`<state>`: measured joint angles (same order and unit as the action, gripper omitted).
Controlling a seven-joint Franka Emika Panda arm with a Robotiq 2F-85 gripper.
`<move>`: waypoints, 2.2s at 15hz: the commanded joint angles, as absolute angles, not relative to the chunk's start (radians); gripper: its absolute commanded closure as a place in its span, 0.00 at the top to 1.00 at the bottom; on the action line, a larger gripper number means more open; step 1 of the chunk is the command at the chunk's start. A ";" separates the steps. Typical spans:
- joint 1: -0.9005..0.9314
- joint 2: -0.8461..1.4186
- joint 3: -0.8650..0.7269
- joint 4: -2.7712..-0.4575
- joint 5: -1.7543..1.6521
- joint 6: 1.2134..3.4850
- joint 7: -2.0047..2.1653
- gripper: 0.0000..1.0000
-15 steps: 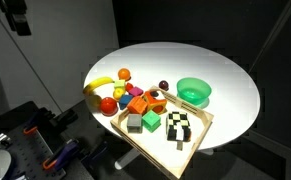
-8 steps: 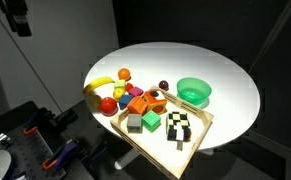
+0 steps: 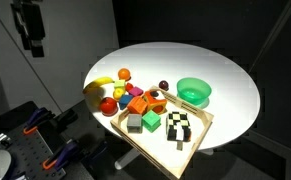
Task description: Put the plastic lemon on the grey block in the crate
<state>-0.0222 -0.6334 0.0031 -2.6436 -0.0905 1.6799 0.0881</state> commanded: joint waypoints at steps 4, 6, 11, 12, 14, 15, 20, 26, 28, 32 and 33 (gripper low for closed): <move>-0.054 -0.522 0.009 -2.693 -0.131 1.865 0.117 1.00; -0.058 -0.496 0.011 -2.706 -0.144 1.915 0.123 1.00; -0.072 -0.455 0.020 -2.741 -0.181 2.037 0.172 1.00; -0.073 -0.450 0.021 -2.748 -0.185 2.062 0.188 1.00; -0.076 -0.450 0.025 -2.767 -0.193 2.114 0.218 1.00; -0.077 -0.451 0.026 -2.774 -0.193 2.135 0.226 1.00; -0.073 -0.432 0.027 -2.775 -0.178 2.203 0.228 1.00; -0.075 -0.418 0.030 -2.775 -0.176 2.270 0.236 1.00; -0.067 -0.422 0.022 -2.775 -0.163 2.250 0.208 1.00; -0.066 -0.413 0.025 -2.775 -0.163 2.250 0.209 1.00; -0.066 -0.413 0.025 -2.775 -0.163 2.250 0.209 1.00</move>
<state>-0.0586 -0.4125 0.0172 -2.7753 -0.1674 2.2511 0.2122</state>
